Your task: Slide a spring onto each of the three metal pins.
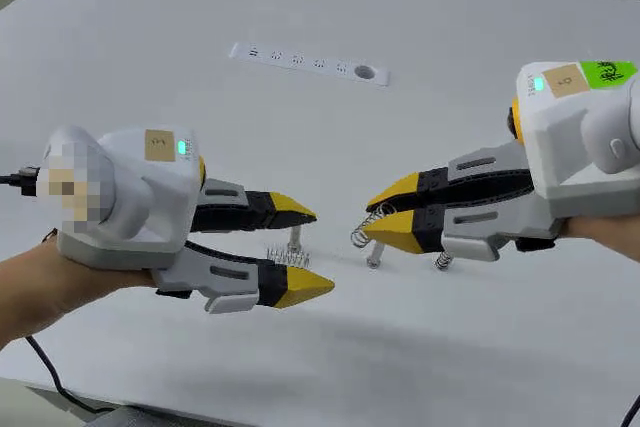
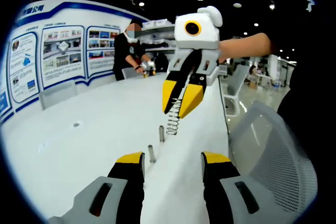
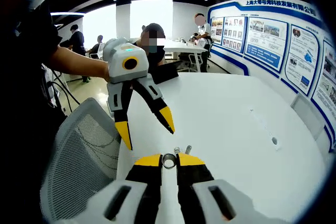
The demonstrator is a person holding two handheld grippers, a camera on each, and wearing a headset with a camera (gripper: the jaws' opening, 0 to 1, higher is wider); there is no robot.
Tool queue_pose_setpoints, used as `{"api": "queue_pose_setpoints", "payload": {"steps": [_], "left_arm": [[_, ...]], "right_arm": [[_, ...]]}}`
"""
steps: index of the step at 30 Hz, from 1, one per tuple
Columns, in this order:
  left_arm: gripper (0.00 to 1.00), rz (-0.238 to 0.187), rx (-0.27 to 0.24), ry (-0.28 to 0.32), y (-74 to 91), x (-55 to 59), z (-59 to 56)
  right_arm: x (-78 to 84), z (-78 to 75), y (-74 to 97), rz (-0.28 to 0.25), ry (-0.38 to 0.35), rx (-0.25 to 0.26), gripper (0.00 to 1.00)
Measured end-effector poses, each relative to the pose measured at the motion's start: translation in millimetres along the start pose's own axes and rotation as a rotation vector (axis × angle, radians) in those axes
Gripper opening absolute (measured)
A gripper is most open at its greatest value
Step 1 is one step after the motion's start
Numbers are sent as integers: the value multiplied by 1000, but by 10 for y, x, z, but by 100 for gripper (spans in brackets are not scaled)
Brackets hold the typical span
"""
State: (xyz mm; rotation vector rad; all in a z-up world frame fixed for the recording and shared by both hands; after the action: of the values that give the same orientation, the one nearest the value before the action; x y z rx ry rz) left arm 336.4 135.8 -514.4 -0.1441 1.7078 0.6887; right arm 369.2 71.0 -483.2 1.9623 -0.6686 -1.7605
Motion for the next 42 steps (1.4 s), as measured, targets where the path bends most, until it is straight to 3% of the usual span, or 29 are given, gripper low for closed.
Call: {"api": "queue_pose_setpoints", "payload": {"steps": [6,14,21,33,42], "left_arm": [[54,-25,-54,13,118,-13,127],[61,-25,-83,33,196,34,178],[65,-39,-116,48,273,30,260],[70,-53,-142,81,373,49,330],[75,-40,-170,104,421,101,378]], "right_arm": [[219,-261,-18,67,-35,64,11],[453,-436,-145,114,-81,95,11],[615,-483,-231,140,-111,99,11],[704,-503,-386,144,-151,91,11],[787,-527,-448,171,-162,82,11]]}}
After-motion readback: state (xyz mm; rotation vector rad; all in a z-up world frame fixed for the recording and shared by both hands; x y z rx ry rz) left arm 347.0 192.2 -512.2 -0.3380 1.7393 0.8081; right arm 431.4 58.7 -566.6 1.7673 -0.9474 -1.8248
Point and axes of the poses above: the centre of the closed fingertips' face, and the gripper's own axes: y roughly backward along the fingers, z roughly to its left, x roughly out of its underside, the point moved 2 cm from there along y, roughly backward along the fingers, and after that the axes turned 4 degrees about y, right-handed, at the moved point
